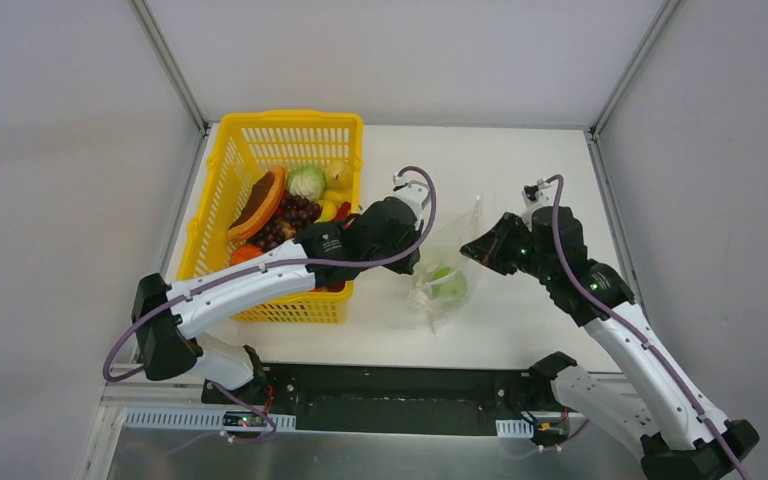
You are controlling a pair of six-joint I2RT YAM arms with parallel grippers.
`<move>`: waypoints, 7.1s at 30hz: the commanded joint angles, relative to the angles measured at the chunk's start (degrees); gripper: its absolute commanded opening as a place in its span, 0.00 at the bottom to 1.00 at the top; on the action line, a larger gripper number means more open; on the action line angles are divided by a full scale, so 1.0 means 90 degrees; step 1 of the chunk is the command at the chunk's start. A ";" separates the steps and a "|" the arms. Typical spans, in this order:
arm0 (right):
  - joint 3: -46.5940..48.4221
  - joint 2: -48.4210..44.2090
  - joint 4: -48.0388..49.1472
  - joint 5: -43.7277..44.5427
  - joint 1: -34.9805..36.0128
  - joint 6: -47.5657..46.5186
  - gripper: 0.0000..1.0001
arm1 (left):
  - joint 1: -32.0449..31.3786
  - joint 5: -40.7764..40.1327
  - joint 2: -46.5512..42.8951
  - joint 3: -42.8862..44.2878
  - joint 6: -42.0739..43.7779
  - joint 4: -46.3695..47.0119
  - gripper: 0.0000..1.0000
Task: Place the food in the zip-top bag and seal the zipper
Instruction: Adjust the zipper food storage bag at the center of the board, then pick up the fake fruit from the bin, then place the fake fruit in the zipper food storage bag.
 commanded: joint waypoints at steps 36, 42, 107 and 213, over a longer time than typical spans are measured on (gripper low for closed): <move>0.0321 0.0143 0.0200 0.0274 -0.0029 -0.0390 0.00 | 0.0822 -0.0639 -0.2559 -0.0579 0.0127 -0.0694 0.99; 0.0238 0.0134 0.0274 0.0155 -0.0024 -0.0384 0.00 | 0.1575 -0.1082 -0.3457 -0.1167 -0.0149 -0.1482 0.99; 0.0267 0.0183 0.0228 -0.0127 -0.0031 -0.0389 0.01 | 0.4672 -0.0564 -0.3304 -0.3592 -0.0595 -0.1369 0.47; -0.0177 -0.0261 0.1230 0.0308 -0.0089 0.2284 0.00 | -0.0291 -0.0256 0.0950 0.1930 -0.0067 -0.0366 0.84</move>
